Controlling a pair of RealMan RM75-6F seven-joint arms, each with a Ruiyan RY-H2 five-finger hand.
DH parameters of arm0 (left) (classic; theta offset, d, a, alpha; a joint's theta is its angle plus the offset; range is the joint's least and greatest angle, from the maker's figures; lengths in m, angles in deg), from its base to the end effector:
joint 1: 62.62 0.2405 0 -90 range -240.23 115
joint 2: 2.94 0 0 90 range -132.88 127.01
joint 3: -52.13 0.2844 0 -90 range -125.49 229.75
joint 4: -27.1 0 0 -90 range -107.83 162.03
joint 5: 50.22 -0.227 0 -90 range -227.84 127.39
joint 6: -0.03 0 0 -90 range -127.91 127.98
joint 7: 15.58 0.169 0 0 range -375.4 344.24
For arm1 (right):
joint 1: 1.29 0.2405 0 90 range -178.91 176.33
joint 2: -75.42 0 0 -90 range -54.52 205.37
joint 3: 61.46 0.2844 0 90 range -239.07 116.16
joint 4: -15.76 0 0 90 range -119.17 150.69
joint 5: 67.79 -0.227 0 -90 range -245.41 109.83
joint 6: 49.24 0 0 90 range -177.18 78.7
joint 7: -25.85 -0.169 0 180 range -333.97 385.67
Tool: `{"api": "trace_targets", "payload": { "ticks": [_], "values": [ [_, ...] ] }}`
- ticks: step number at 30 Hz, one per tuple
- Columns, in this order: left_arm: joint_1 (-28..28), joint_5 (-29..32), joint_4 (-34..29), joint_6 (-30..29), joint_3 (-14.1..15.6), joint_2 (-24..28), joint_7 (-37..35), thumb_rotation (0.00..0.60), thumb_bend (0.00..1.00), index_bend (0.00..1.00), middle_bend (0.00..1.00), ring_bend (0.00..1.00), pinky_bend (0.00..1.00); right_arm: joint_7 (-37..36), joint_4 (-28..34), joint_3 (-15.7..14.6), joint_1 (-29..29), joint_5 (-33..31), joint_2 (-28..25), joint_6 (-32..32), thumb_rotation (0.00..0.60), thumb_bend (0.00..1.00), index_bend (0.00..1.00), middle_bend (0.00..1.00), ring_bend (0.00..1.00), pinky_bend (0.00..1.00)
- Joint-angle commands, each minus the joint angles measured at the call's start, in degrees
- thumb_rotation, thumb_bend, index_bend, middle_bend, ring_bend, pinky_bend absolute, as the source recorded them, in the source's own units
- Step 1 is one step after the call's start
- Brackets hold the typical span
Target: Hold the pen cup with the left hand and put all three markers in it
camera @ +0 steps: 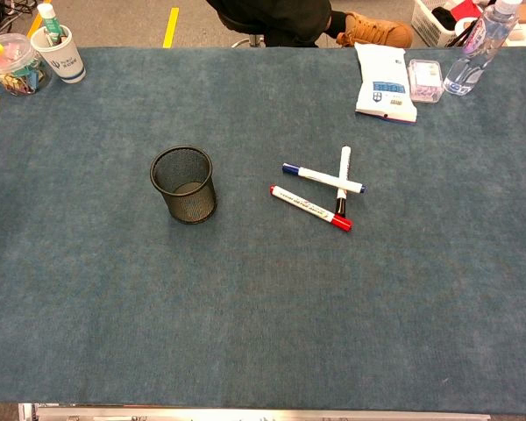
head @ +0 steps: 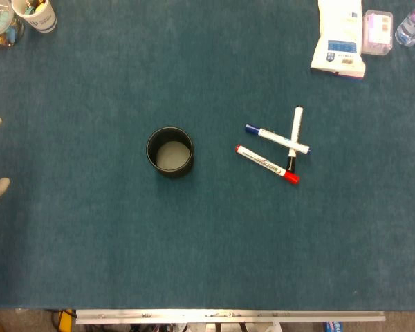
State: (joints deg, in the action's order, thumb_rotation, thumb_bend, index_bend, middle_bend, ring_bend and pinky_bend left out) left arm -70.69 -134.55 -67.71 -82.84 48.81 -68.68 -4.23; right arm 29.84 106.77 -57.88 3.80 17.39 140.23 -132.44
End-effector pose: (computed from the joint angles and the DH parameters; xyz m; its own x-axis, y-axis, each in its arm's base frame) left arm -0.3244 0.2288 0.1382 0.5067 0.0123 0.8620 0.8616 -0.0424 -0.5058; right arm -0.3491 -0.2141 0.1519 0.4660 -0.0201 0.8845 -0.8847 0.0002 0.4661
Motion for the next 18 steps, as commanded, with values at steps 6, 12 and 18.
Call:
{"api": "trace_targets", "payload": {
  "ticks": [6, 12, 18],
  "values": [
    [-0.15, 0.36, 0.85, 0.77, 0.29, -0.21, -0.85, 0.6, 0.02, 0.2, 0.24, 0.27, 0.22, 0.37, 0.68, 0.22, 0.33, 0.45, -0.32, -0.17, 0.6, 0.0, 0.13, 0.24, 0.1, 0.05],
    [-1.2, 0.27, 1.52, 2.65, 0.35, 0.14, -2.31, 0.6, 0.02, 0.2, 0.24, 0.27, 0.22, -0.09, 1.69, 0.78, 1.0, 0.49, -1.14, 0.24, 0.6, 0.0, 0.13, 0.24, 0.1, 0.05],
    [-3.72, 0.5, 2.68, 8.42, 0.69, -0.01, -11.85, 0.6, 0.02, 0.2, 0.24, 0.27, 0.22, 0.25, 2.88, 1.9, 2.24, 0.95, -2.43, 0.43, 0.6, 0.0, 0.13, 0.24, 0.1, 0.05]
  ]
}}
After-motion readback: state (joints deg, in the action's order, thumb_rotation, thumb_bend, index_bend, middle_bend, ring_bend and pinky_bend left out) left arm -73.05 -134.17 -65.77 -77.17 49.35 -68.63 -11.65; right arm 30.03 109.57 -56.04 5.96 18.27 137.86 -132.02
